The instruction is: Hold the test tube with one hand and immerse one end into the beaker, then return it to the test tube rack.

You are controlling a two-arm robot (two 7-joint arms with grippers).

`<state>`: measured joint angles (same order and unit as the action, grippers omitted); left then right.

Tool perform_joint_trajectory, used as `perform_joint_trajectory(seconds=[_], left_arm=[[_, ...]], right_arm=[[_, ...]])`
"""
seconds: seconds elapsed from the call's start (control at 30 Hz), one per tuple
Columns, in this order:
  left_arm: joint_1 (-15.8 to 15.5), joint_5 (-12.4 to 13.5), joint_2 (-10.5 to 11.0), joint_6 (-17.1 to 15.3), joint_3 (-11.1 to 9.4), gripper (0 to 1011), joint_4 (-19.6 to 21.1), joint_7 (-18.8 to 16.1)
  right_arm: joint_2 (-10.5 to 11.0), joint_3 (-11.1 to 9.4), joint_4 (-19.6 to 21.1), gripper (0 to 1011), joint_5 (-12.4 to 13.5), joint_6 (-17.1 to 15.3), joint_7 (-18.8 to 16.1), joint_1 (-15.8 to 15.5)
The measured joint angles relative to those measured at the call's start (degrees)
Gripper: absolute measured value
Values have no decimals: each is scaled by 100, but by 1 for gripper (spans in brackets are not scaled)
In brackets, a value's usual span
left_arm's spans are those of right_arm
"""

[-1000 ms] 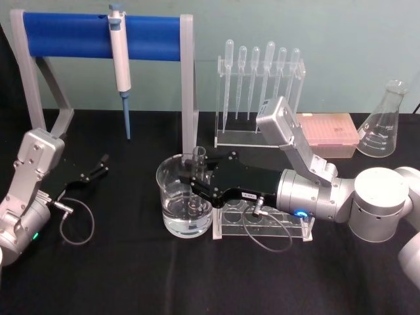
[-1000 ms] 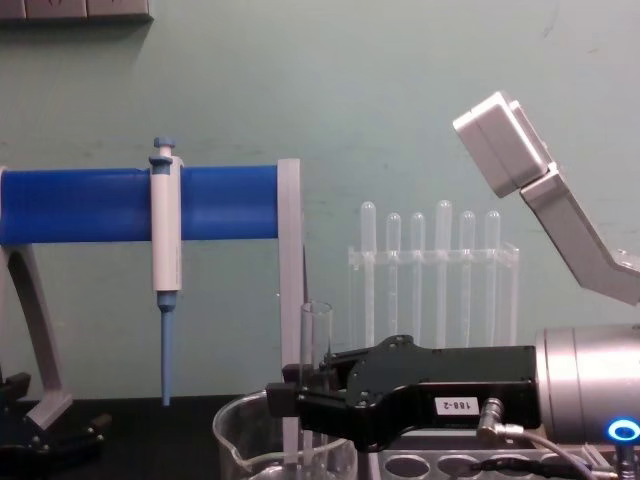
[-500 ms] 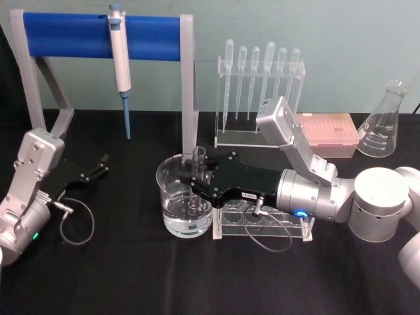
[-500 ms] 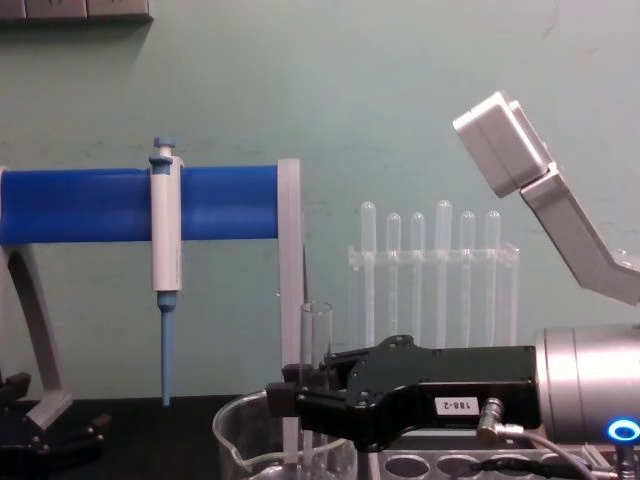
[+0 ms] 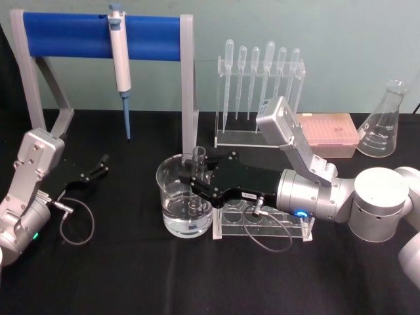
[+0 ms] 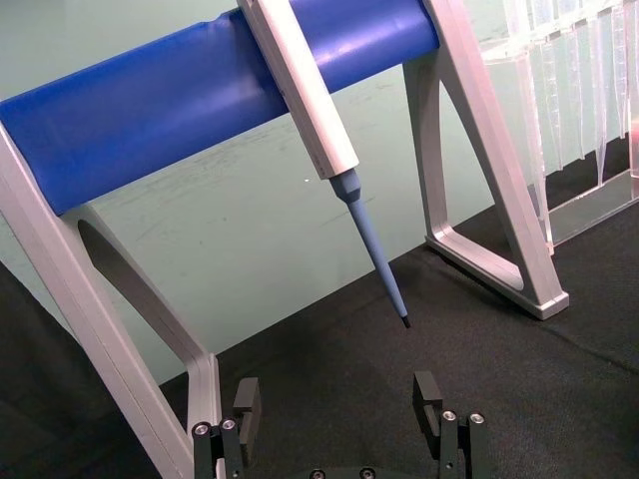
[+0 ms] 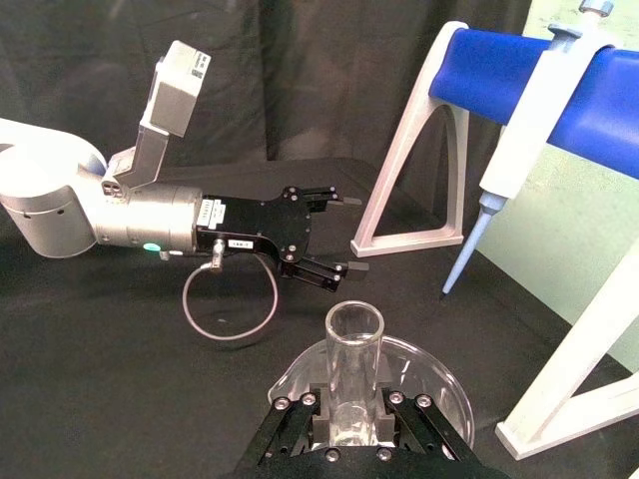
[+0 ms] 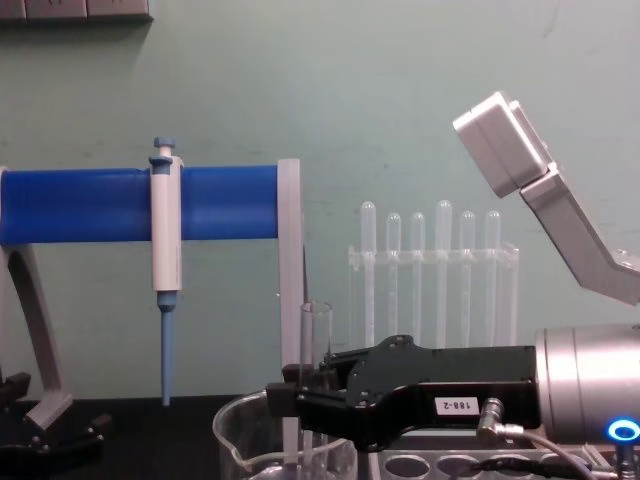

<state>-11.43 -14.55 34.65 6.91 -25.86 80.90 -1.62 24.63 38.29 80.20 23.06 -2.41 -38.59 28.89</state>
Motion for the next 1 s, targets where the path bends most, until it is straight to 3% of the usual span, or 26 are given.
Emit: perform_joint_trajectory(seconds=[1.0], left_arm=[[0,0,0,0,0,1000,0,0]], right_arm=[[0,0,0,226,0,0,0,0]])
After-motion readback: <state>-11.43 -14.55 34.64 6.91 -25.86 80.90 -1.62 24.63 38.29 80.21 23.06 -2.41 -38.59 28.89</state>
